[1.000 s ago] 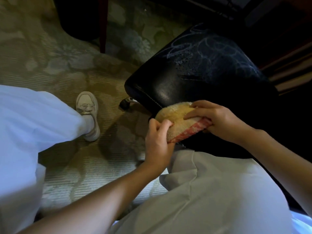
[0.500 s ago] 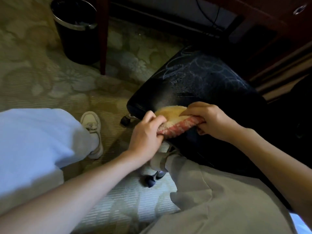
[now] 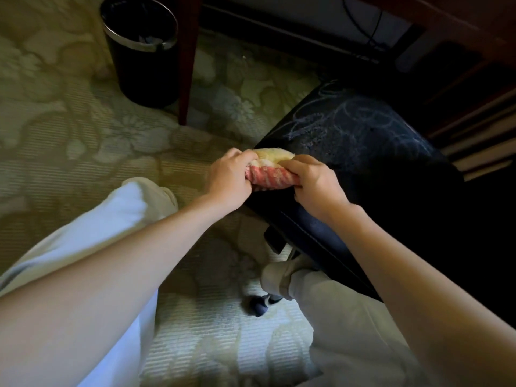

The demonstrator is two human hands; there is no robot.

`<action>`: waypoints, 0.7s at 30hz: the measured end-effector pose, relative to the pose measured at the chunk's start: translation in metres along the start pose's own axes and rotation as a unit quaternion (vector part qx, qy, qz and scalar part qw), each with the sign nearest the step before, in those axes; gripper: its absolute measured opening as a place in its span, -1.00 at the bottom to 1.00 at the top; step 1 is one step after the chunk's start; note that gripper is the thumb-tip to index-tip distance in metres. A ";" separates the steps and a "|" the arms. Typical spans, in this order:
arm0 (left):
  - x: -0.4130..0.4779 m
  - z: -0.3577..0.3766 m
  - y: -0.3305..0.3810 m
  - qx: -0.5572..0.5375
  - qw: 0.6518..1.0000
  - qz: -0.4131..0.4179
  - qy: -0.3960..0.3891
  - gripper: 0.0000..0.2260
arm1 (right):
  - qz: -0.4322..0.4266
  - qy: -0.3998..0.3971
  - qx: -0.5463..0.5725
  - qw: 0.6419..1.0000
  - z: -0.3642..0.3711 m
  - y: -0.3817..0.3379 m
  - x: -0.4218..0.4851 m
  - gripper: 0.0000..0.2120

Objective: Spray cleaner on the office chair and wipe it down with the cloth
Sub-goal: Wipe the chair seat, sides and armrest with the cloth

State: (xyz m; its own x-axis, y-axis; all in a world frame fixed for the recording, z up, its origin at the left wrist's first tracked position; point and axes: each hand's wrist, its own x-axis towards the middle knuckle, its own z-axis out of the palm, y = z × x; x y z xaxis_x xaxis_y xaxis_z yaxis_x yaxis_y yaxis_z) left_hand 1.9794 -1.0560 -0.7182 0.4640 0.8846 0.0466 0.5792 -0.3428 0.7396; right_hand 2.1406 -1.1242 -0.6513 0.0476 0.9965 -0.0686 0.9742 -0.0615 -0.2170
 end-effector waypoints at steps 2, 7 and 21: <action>0.000 -0.002 0.000 0.020 1.000 0.002 -0.018 -0.57 | 0.006 -0.006 0.001 1.000 0.001 0.000 -0.005 -0.52; -0.021 -0.004 0.003 0.035 0.998 0.014 -0.040 -0.56 | 0.022 -0.012 -0.001 1.000 0.004 -0.006 -0.024 -0.57; -0.134 0.018 0.027 0.035 0.983 0.063 -0.169 -0.49 | 0.119 0.012 0.026 0.993 0.013 -0.025 -0.137 -0.60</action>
State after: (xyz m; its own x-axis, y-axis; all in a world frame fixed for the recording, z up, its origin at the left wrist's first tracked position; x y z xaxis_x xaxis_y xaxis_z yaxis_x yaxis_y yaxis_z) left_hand 1.9450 -1.1891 -0.7161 0.7236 0.6830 -0.0994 0.5424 -0.4735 0.6940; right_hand 2.1065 -1.2598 -0.6491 0.2804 0.9547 -0.0998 0.9222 -0.2968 -0.2480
